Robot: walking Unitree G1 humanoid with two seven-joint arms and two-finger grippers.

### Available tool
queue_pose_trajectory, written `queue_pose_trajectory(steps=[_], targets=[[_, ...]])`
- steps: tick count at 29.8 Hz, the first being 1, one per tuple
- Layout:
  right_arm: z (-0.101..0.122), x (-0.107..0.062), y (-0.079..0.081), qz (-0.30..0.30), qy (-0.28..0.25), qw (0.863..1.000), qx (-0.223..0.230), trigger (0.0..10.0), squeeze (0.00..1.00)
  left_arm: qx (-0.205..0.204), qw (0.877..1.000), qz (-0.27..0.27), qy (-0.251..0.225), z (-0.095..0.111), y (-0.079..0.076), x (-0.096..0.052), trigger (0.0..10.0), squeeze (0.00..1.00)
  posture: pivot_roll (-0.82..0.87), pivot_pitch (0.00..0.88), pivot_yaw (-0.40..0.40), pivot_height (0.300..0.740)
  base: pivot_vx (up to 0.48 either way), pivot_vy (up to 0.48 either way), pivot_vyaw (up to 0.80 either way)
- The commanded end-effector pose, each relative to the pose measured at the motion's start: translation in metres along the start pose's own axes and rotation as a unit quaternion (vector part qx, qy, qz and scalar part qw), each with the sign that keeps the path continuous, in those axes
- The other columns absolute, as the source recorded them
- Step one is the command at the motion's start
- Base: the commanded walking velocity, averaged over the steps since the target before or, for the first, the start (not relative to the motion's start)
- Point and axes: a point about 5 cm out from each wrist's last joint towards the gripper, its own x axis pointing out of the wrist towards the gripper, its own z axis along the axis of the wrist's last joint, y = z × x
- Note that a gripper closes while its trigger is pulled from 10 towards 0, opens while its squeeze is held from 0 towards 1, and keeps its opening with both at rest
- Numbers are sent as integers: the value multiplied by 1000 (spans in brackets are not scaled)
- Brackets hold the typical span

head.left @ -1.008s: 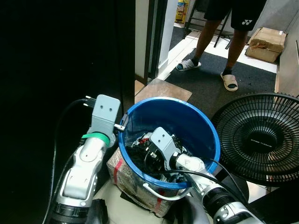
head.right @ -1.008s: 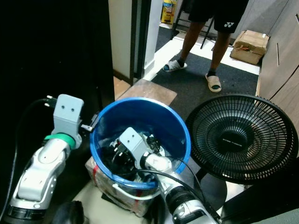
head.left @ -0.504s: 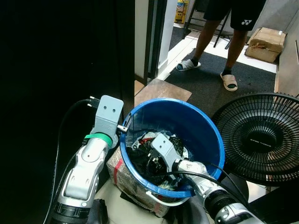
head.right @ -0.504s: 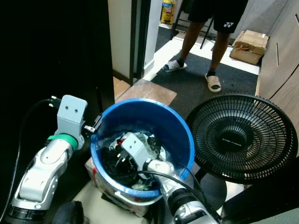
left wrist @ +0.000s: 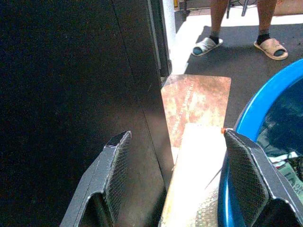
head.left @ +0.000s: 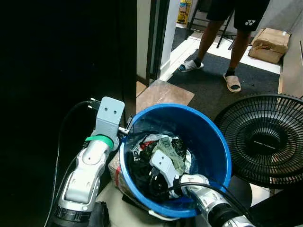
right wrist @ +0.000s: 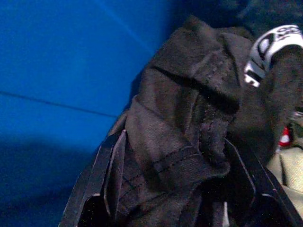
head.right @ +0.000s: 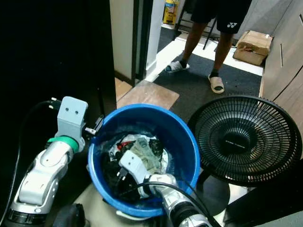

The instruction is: Clothes washing

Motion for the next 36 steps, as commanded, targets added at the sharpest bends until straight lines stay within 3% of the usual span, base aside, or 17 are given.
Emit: queue_pose_trajectory(steps=[1, 6, 7, 8, 9, 10, 25, 28, 33, 36], targets=[[-12, -1, 2, -7, 23, 1000, 9, 10000, 0, 0, 1000, -2, 9, -3, -1, -2, 10000, 0, 135, 109, -11, 555, 0, 0, 0], [-15, -3, -2, -27, 34, 999, 13, 10000, 0, 0, 1000, -3, 9, -2, -1, -1, 10000, 0, 135, 110, -6, 555, 0, 0, 0], [-15, -3, -2, -31, 35, 999, 14, 7686, 0, 0, 1000, -3, 8, -2, -1, -1, 10000, 0, 135, 110, -6, 555, 0, 0, 0], [-15, -3, -2, -31, 35, 999, 14, 7686, 0, 0, 1000, -3, 8, -2, -1, -1, 10000, 0, 135, 110, -6, 555, 0, 0, 0], [-14, -4, -4, -39, 33, 999, 15, 3059, 0, 0, 1000, -3, 8, -2, -1, -1, 10000, 0, 135, 110, -6, 555, 0, 0, 0], [-13, -5, -6, -49, 28, 998, 14, 0, 0, 0, 1000, -4, 8, -2, -1, -1, 10000, 0, 135, 110, -6, 555, 0, 0, 0], [5, -10, -23, -128, -30, 991, 18, 0, 0, -1, 1000, -2, 8, -1, -1, 0, 10000, 0, 132, 109, -4, 555, 0, 0, 0], [16, -15, -34, -179, -67, 981, 22, 0, 0, -2, 1000, -1, 8, -1, -1, 0, 10000, 0, 130, 109, -3, 555, 0, 0, 0], [26, -21, -42, -215, -106, 971, 21, 0, 0, -2, 1000, -1, 8, -1, -1, 0, 10000, 0, 130, 109, -3, 555, 0, 0, 0], [38, -28, -50, -253, -141, 957, 13, 0, 0, -2, 1000, -1, 8, -1, -1, 0, 10000, 0, 130, 109, -3, 555, 0, 0, 0]])
